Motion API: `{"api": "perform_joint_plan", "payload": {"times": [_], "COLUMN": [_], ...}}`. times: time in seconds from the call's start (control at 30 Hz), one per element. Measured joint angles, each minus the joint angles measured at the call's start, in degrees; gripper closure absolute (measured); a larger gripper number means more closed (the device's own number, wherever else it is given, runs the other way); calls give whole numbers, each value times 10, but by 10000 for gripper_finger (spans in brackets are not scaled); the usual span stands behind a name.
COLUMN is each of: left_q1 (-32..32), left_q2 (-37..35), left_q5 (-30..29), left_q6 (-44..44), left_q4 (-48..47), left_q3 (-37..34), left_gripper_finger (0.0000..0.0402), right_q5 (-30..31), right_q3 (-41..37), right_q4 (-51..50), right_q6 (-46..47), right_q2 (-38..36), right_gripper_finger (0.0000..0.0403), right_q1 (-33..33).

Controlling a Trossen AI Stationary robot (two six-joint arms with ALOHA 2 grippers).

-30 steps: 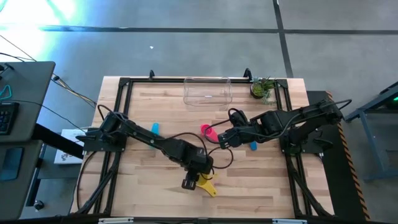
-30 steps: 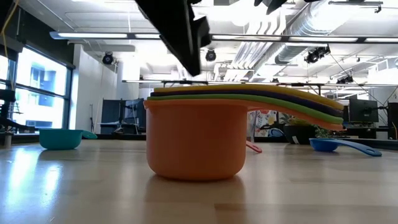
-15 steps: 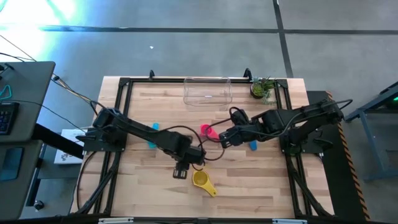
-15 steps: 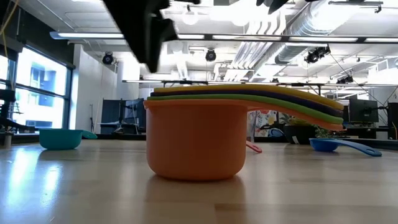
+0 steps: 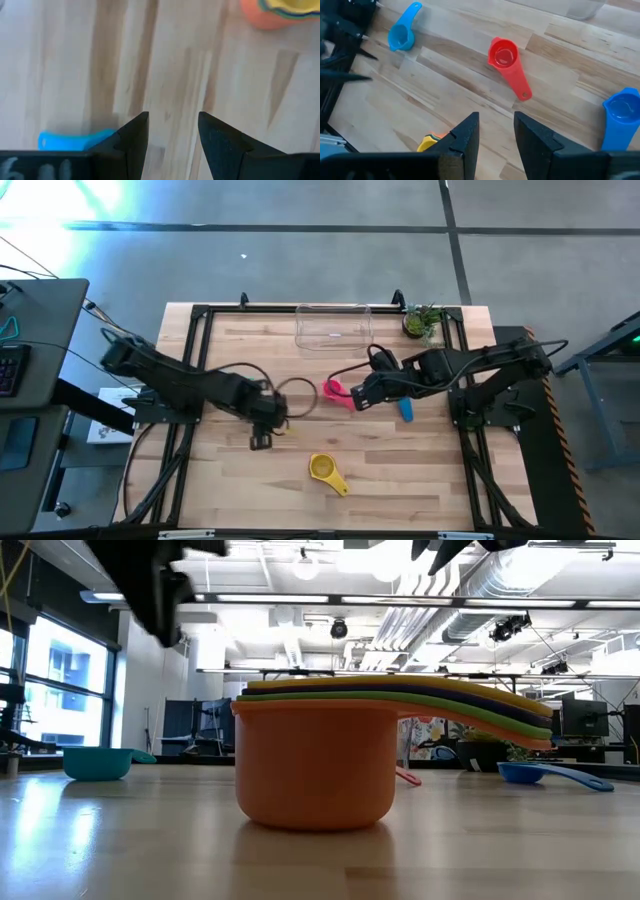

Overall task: Nest measuring cups in basket
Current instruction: Stack the light blue measuring cup on the yellow measuring cup

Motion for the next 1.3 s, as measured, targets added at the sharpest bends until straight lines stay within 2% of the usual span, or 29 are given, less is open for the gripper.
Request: {"api": "perform_joint_plan", "payload": {"times": [0.37, 0.53, 0.73, 0.93, 1.3], "left_q1": [0, 0, 5, 33, 95], "left_q2": [-147, -193, -241, -269, -264], "left_q5": [-10, -12, -57, -69, -62], "left_q6": [-120, -166, -259, -358, -441], "left_q4": [-4, -5, -4, -3, -3], "left_q3": [-127, -153, -182, -195, -198], "left_gripper_finger": [241, 241, 241, 241, 241], "right_q5": [-22, -31, -45, -69, -134], "right_q3": [0, 0, 0, 0, 0], "right_q4": [-4, -4, -4, -4, -4], "right_q6": [-20, -75, -148, -247, -443], "right_q2": [0, 0, 0, 0, 0], "right_gripper_finger": [288, 288, 288, 288, 288], "right_q1": [-32, -45, -66, -95, -168]}}
